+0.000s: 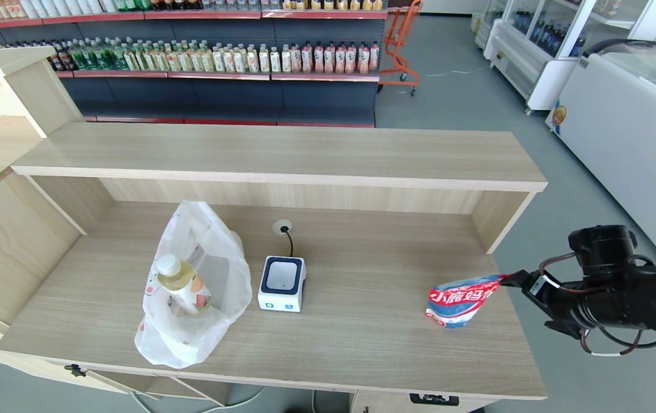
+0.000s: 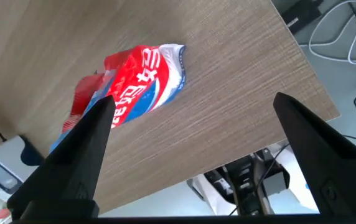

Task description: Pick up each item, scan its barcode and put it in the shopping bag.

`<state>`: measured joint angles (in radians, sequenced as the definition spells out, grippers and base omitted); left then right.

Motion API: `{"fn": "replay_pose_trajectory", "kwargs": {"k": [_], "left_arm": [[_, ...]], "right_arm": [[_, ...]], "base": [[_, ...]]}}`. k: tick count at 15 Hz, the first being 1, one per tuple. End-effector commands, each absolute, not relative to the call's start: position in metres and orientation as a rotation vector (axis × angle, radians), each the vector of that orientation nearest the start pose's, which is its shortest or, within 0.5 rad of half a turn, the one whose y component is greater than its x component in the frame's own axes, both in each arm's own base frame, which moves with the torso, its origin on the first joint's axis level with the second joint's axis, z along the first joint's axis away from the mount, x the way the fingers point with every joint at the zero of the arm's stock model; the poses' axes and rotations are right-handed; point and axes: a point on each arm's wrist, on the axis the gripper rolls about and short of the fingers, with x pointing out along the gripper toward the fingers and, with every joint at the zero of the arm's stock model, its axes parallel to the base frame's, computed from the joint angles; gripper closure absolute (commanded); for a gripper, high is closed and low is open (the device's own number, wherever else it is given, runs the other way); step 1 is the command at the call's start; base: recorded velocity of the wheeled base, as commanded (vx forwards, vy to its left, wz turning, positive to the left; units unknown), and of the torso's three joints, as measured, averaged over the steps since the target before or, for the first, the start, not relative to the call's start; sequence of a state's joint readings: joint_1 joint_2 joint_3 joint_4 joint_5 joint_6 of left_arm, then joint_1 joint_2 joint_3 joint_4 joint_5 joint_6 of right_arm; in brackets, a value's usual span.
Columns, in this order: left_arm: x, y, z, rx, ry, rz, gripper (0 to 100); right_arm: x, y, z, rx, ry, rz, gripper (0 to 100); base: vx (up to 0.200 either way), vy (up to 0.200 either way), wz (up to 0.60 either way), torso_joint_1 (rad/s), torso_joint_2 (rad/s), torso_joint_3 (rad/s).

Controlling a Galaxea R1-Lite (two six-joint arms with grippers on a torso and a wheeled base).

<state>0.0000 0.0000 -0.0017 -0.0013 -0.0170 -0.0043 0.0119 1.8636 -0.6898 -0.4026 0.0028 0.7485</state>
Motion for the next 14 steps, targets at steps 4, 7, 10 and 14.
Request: {"fn": "replay_pose_trajectory", "kwargs": {"k": [4, 7, 10, 14], "left_arm": [[-0.023, 0.000, 0.076, -0.005, -0.003, -0.017, 0], [-0.023, 0.000, 0.076, -0.005, -0.003, -0.017, 0], [-0.023, 0.000, 0.076, -0.005, -0.003, -0.017, 0], [-0.023, 0.000, 0.076, -0.005, -0.003, -0.017, 0]], "right_arm": [[0.309, 0.014, 0.053, 0.637, 0.834, -0.253, 0], [0.294, 0.020, 0.085, 0.639, 0.759, -0.198, 0], [0.264, 0.026, 0.123, 0.649, 0.657, -0.109, 0], [0.256, 0.031, 0.130, 0.645, 0.621, -0.017, 0]], "base": [[0.000, 0.000, 0.00, 0.000, 0.00, 0.000], [0.000, 0.000, 0.00, 0.000, 0.00, 0.000], [0.000, 0.000, 0.00, 0.000, 0.00, 0.000], [0.000, 0.000, 0.00, 0.000, 0.00, 0.000]]}}
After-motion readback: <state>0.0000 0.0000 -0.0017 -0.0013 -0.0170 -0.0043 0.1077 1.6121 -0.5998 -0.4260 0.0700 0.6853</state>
